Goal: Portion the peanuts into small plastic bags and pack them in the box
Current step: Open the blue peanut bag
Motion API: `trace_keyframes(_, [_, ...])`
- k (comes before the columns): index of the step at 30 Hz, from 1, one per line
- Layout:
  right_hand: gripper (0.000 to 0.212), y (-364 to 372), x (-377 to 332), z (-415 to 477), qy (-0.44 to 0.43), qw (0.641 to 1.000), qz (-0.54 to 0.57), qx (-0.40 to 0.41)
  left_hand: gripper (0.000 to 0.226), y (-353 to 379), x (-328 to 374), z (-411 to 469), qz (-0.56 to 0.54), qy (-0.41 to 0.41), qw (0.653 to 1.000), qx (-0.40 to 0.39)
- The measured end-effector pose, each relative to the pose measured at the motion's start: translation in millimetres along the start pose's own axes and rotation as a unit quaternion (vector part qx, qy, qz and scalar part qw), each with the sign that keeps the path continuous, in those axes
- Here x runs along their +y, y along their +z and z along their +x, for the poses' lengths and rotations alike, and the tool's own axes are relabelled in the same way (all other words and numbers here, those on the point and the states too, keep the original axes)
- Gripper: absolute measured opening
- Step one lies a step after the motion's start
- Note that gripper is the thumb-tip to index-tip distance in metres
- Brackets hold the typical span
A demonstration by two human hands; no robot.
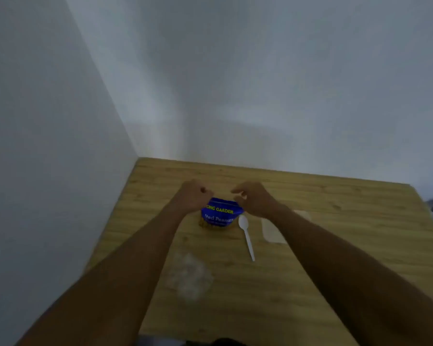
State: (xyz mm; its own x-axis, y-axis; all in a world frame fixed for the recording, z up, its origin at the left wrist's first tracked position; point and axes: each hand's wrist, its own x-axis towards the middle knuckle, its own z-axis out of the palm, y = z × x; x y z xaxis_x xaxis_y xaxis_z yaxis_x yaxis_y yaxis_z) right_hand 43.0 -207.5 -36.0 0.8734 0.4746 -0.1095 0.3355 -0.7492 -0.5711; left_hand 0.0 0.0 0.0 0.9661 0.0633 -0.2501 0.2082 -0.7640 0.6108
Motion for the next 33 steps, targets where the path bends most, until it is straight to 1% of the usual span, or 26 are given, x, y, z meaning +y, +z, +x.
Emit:
trace_keyframes(2, [0.032, 18, 2, -2, 0.012, 1.000, -0.011, 0.000, 0.040, 15, -11, 2, -0.030, -0.054, 0.998, -0.015])
trace_keyframes(4, [0.032, 37, 2, -7, 0.014, 0.999, -0.051, 0.005, 0.049, 34, -20, -2, -0.052, -0.090, 0.994, -0.041])
trace_keyframes(6, [0.029, 44, 5, -4, 0.015, 0.998, -0.048, 0.046, 0.052, 45, -22, 0, -0.107, -0.115, 0.987, -0.038])
trace_keyframes(7, [0.028, 45, 6, 0, 0.008, 0.997, -0.042, 0.060, 0.051, 48, -23, 3, -0.138, -0.130, 0.982, -0.026])
trace_keyframes(9, [0.024, 45, 5, 3, 0.000, 0.998, -0.028, 0.059, 0.050, 54, -23, 7, -0.187, -0.168, 0.968, -0.008])
trace_keyframes(13, [0.017, 37, 6, 11, -0.019, 0.998, 0.035, 0.054, 0.044, 62, -21, 13, -0.253, -0.211, 0.944, 0.000])
trace_keyframes(16, [0.013, 28, 7, 16, -0.011, 0.998, 0.062, 0.026, 0.043, 68, -23, 18, -0.294, -0.231, 0.927, -0.007])
trace_keyframes(20, [0.013, 19, 8, 20, -0.015, 0.998, 0.064, 0.003, 0.035, 72, -27, 22, -0.350, -0.233, 0.907, -0.029])
trace_keyframes(24, [0.014, 17, 12, 24, -0.020, 0.998, 0.054, -0.013, 0.033, 74, -36, 19, -0.380, -0.194, 0.903, -0.044])
trace_keyframes(33, [0.014, 21, 18, 37, 0.038, 0.994, 0.080, -0.060, 0.027, 80, -38, 18, -0.409, -0.172, 0.896, -0.009])
